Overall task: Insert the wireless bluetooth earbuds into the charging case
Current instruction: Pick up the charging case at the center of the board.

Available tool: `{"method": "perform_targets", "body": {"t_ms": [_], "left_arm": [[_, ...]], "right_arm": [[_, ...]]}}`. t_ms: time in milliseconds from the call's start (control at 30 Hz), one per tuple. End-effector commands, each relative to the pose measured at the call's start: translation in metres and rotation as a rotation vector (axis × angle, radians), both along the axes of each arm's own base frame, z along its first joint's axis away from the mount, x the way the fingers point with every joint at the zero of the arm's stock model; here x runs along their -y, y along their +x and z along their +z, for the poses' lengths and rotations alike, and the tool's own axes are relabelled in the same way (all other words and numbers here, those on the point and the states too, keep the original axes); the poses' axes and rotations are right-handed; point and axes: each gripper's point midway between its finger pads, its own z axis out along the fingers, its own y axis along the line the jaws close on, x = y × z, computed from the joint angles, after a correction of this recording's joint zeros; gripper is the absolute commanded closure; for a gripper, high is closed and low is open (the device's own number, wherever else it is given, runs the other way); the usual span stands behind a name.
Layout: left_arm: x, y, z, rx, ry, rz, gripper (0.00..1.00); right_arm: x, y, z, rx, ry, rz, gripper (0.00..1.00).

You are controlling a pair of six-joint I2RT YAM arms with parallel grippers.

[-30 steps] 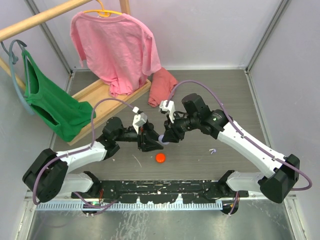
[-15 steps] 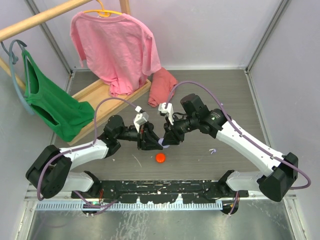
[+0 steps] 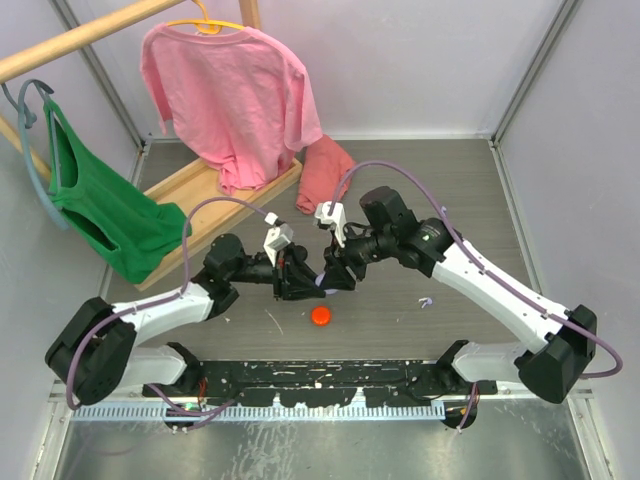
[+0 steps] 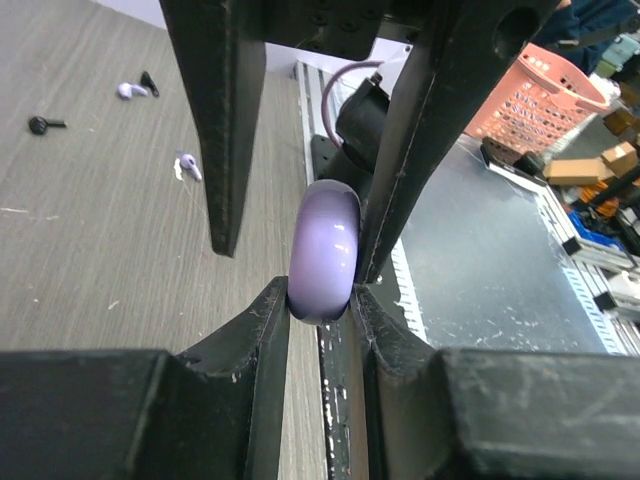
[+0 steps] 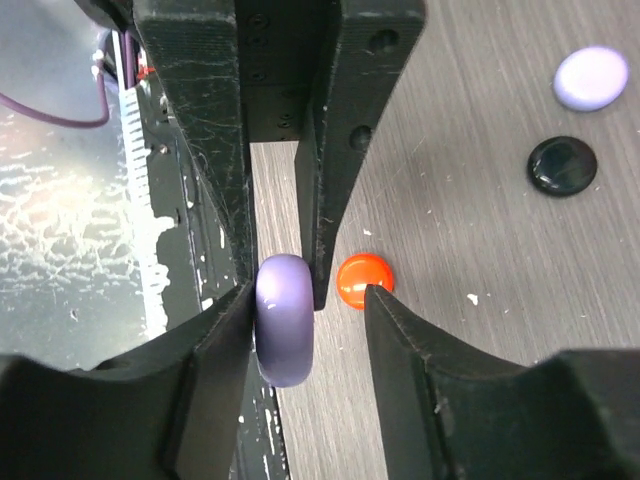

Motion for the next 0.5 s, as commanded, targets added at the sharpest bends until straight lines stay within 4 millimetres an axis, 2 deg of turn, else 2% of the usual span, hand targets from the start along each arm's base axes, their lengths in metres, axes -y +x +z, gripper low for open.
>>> {"method": "perform_targets", "body": {"t_ms": [0,100,267,367,467], "left_arm": [[-0.004,0.009,0.028,0.108,-0.100,0.105,1.00],[-0.008,0.012,0.031,0.111,-0.123,0.156,1.00],[-0.015,0.018,0.033,0.115,-0.153,0.245,1.00],[-0.017,0.020,0.039,0.118,-0.174,0.264,1.00],[-0.018,0.020,0.047,0.121,-0.206,0.270,1.00]], "right_arm": [[-0.005,0.007,0.044,0.142,0.151,-0.022,0.43],[-0.002,0.008,0.053,0.159,0.207,-0.053,0.38],[0.001,0.003,0.067,0.166,0.319,-0.068,0.37],[-0.001,0.001,0.065,0.156,0.352,-0.057,0.37],[-0.004,0.006,0.058,0.145,0.359,-0.083,0.38]]}}
